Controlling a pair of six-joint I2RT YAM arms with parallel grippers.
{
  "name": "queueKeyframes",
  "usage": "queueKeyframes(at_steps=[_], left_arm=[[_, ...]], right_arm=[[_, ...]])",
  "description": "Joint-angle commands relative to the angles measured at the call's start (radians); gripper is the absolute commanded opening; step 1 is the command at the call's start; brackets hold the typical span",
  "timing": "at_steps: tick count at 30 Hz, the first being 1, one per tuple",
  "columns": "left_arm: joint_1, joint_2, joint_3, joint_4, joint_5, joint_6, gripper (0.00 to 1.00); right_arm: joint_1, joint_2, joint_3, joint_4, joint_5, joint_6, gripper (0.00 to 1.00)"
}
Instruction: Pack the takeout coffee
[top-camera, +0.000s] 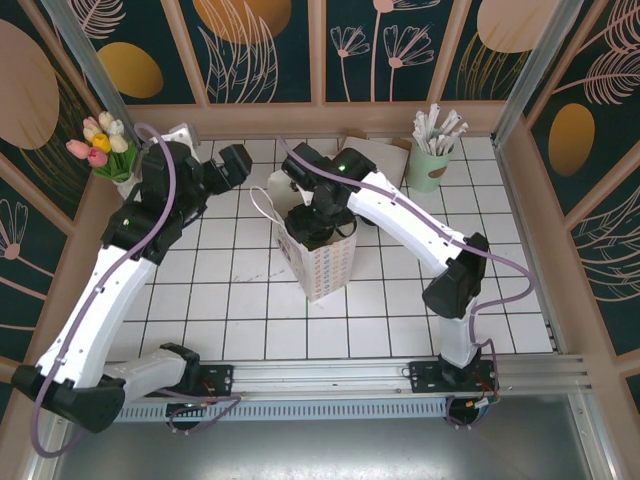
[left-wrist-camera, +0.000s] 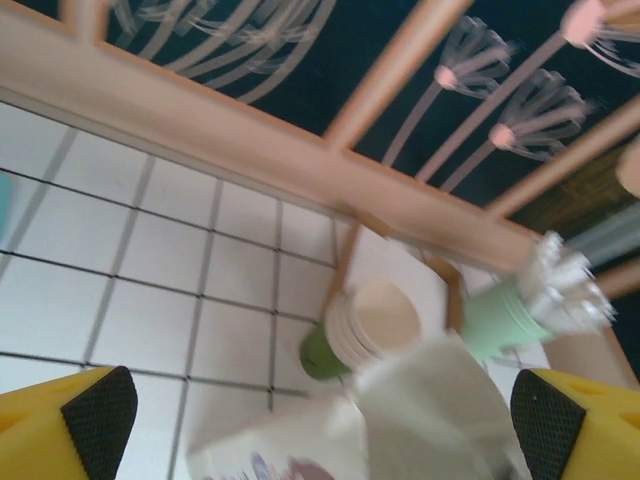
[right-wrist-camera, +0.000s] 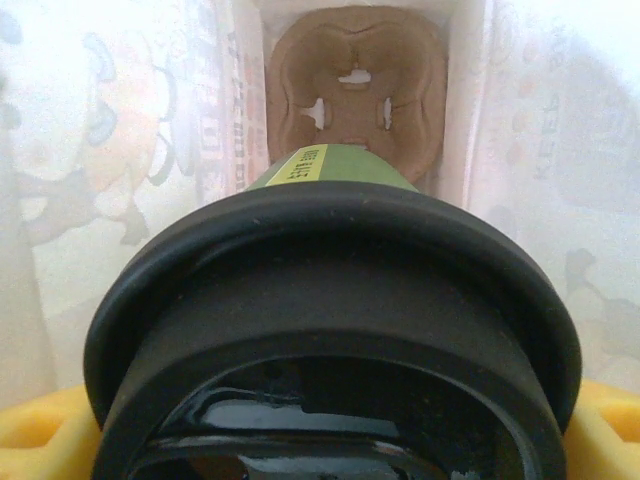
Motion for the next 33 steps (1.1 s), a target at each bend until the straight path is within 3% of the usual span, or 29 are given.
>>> queueKeyframes(at_steps=[1,7,10,17,18,19,20,22,23,26,28,33], left_arm=[[-0.046,-0.030,-0.029,-0.044,0.146,0.003,0.97],[-0.069,-0.049,-0.047,-0.035,0.270,0.056,0.91],[-0.069,-0.061,-0.050,-0.092,0.273,0.095,0.84],[-0.070,-0.085,-0.089,-0.167,0.226,0.175,0.47],[-0.069,-0.092,-0.089,-0.160,0.228,0.190,0.47],[-0.068,-0.102,-0.085,-0.151,0.228,0.202,0.54],[-0.068,-0.108,-0.076,-0.142,0.228,0.216,0.72],[-0.067,-0.105,-0.033,-0.139,0.189,0.249,0.90],[-0.068,-0.092,-0.005,-0.141,0.115,0.256,0.98],[-0.061,-0.016,0.097,-0.161,-0.170,0.268,0.98],[-0.042,0.055,0.151,-0.146,-0.241,0.292,0.98],[-0.033,0.284,0.324,-0.176,-0.038,0.437,0.99]], right_arm=[[0.000,0.020,0.033,-0.022,0.010,0.061,0.66],[0.003,0.034,0.038,-0.023,0.016,0.096,0.65],[0.004,0.018,0.013,-0.023,0.016,0.114,0.65],[0.006,-0.034,-0.090,-0.022,0.011,0.156,0.65],[0.007,-0.039,-0.106,-0.023,0.010,0.155,0.65],[0.009,-0.043,-0.117,-0.023,0.009,0.148,0.65],[0.011,-0.044,-0.122,-0.022,0.010,0.141,0.65],[0.013,-0.045,-0.123,-0.023,-0.011,0.126,0.65],[0.016,-0.044,-0.122,-0.023,-0.024,0.115,0.65],[0.024,-0.052,-0.129,-0.023,-0.045,0.077,0.65],[0.027,-0.061,-0.141,-0.022,-0.048,0.056,0.65],[0.027,-0.097,-0.190,-0.023,-0.055,-0.007,0.65]])
